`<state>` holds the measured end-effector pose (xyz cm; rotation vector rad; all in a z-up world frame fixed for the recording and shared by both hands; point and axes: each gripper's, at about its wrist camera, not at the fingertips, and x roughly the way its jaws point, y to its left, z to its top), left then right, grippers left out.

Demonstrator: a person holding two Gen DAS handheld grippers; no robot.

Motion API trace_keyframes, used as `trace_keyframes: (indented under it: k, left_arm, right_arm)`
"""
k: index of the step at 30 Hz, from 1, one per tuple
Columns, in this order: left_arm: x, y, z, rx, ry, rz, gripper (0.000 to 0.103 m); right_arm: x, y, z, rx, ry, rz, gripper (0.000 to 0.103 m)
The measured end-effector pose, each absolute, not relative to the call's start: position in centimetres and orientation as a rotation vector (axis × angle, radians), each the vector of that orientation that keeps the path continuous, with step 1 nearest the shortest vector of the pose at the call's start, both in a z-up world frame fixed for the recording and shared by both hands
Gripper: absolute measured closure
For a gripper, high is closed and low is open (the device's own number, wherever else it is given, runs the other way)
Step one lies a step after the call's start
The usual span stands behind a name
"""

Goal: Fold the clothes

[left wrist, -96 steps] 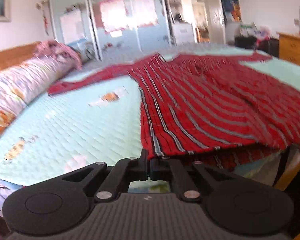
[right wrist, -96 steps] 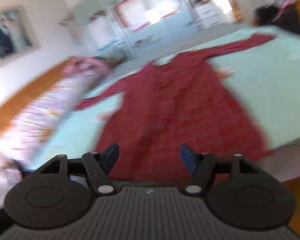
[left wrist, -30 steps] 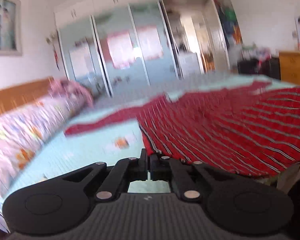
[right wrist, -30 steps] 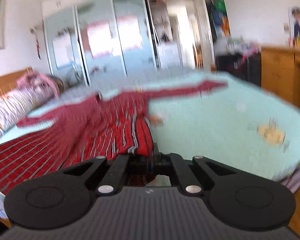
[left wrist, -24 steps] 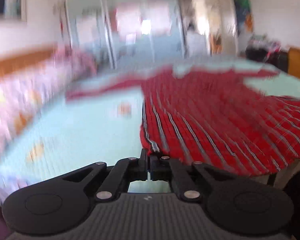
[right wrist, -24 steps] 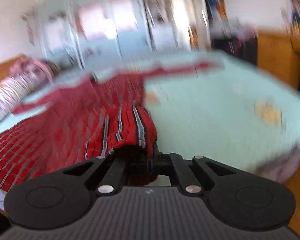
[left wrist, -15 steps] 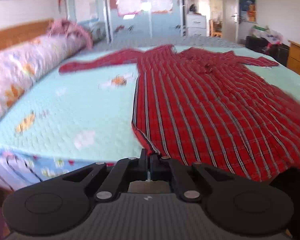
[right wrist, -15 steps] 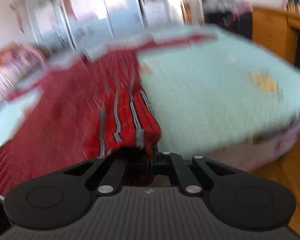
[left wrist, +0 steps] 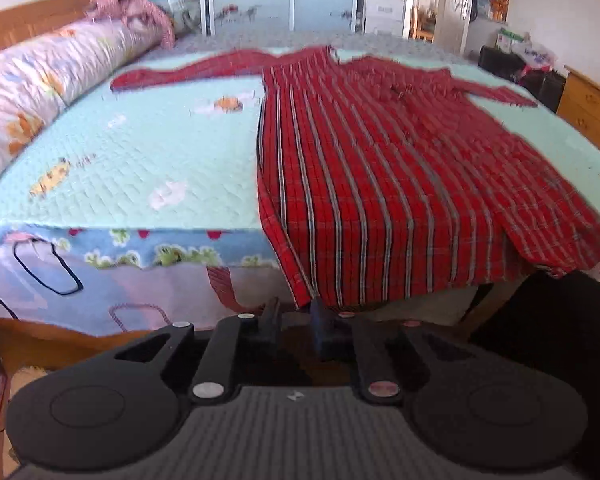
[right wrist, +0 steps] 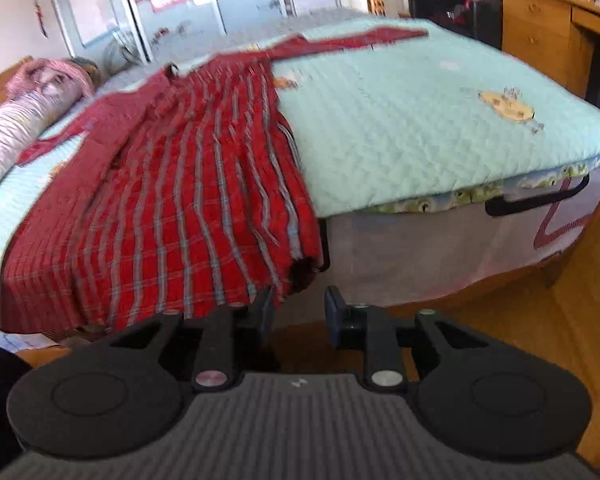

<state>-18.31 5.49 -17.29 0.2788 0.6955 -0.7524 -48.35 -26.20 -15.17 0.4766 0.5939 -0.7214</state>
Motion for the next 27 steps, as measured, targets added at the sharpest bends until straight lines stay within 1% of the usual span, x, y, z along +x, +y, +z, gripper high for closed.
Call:
trace_keyframes:
  k: [2,4,6,7,8,10,14,18,20,22,23,25,27]
  left_arm:
    - [-18.7,5.2,-16.4,0.264,0.651,-0.779,0.084]
    - [-18.9,3.9,-15.6,0.254,0.617,-0.827,0.078]
    - [-18.8,1.8,-15.1,0.26,0.592,-0.889,0.076]
    - [-18.8,0.6,-15.0,0.268,0.582,-0.916,0.076]
    - [-18.8,-0.6,-14.9,0.277,0.573,-0.94,0.076]
    - [-18.8,-2.6,-15.3,0.301,0.561,-0.972,0.072]
    - [-18.9,-5.5,-17.6,0.356,0.593,-0.976,0.071]
    - [-19.2,-7.3,-20.0,0.371,0.644,-0.998,0.071]
    - [-19.3,-8.1,-20.8,0.378,0.658,-1.01,0.071]
    - [-19.1,-8.8,-21.4,0.38,0.671,-1.016,0.071]
    - [-19.0,-9.0,-21.6,0.378,0.676,-1.021,0.071]
    - [-18.8,-9.6,-21.8,0.369,0.678,-1.03,0.07]
    - [-18.6,-10.0,-22.1,0.36,0.675,-1.038,0.069]
  right_arm:
    - [-48.3,-24.7,-13.7,0.416,0.512,-0.675,0.072]
    - [-47.7,-23.1,-12.2,0.348,0.442,-0.619,0.066]
    - [-45.4,-21.9,-11.2,0.29,0.432,-0.551,0.051]
    - [-44.2,-21.4,-10.8,0.262,0.429,-0.517,0.048]
    - [-42.6,-21.0,-10.6,0.229,0.446,-0.492,0.047]
    - [-39.3,-20.4,-10.8,0.152,0.499,-0.453,0.047]
    - [-32.9,-18.7,-13.8,-0.039,0.658,-0.378,0.047]
    - [-29.4,-16.8,-17.8,-0.195,0.807,-0.341,0.048]
    - [-28.5,-16.4,-19.2,-0.233,0.845,-0.347,0.048]
    - [-27.5,-16.4,-20.5,-0.247,0.878,-0.359,0.051]
    - [-27.2,-16.4,-20.9,-0.256,0.883,-0.375,0.056]
    - [-26.9,-16.2,-21.5,-0.286,0.889,-0.413,0.063]
    - [-26.8,-16.1,-22.2,-0.31,0.905,-0.428,0.075]
